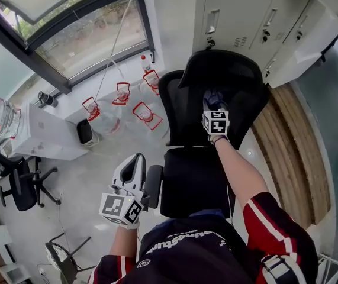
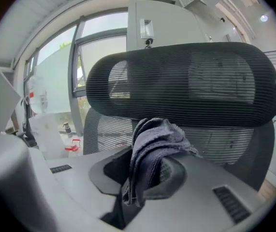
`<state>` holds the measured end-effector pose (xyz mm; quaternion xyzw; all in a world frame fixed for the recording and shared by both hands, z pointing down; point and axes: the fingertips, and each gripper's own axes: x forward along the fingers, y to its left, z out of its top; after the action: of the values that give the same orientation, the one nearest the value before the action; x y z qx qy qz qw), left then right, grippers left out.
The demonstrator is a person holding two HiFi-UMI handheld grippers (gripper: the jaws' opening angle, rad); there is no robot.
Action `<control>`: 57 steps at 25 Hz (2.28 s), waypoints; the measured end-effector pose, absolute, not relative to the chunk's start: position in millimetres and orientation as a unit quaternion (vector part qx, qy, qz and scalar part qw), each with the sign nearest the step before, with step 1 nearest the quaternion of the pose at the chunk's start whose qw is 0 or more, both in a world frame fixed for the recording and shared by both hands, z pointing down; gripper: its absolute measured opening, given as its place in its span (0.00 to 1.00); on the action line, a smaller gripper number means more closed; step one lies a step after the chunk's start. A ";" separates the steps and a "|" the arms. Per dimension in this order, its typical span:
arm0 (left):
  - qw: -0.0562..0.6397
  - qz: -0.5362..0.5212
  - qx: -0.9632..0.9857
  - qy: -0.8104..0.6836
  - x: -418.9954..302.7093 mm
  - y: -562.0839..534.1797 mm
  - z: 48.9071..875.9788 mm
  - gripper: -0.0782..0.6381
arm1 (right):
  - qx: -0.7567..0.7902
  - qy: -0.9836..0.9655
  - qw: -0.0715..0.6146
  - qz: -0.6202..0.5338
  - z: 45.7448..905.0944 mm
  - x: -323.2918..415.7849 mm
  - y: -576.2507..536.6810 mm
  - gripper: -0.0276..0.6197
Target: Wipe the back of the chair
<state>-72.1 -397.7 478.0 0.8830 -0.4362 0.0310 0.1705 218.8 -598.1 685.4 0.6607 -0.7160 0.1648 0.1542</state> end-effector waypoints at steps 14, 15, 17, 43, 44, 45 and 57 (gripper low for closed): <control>0.175 0.025 0.847 -0.501 -152.2 -391.2 477.4 0.14 | 0.569 -0.795 0.135 0.159 675.8 55.4 -644.2 0.16; 0.176 0.025 0.845 -0.504 -156.1 -390.7 478.3 0.14 | 0.554 -0.807 0.125 0.162 673.1 43.9 -644.4 0.16; 0.177 0.024 0.844 -0.506 -161.3 -389.7 479.0 0.14 | 0.520 -0.832 0.094 0.172 665.0 23.5 -641.7 0.16; 0.152 0.041 0.933 -0.323 65.5 -354.4 461.4 0.14 | 0.722 -0.650 0.110 0.209 727.4 407.5 -433.5 0.16; 0.154 0.041 0.933 -0.322 69.7 -354.3 463.4 0.14 | 0.727 -0.643 0.115 0.211 732.3 418.3 -429.5 0.16; 0.155 0.042 0.933 -0.321 73.0 -354.8 465.0 0.14 | 0.730 -0.638 0.119 0.213 736.5 427.1 -427.2 0.16; 0.162 0.053 0.921 -0.350 65.7 -365.3 478.0 0.14 | 0.719 -0.638 0.160 0.225 771.6 436.5 -446.6 0.15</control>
<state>65.7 -365.3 478.0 0.9211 -0.3499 0.0525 0.1625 436.5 -446.6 771.6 0.7193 -0.6377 0.2246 0.1597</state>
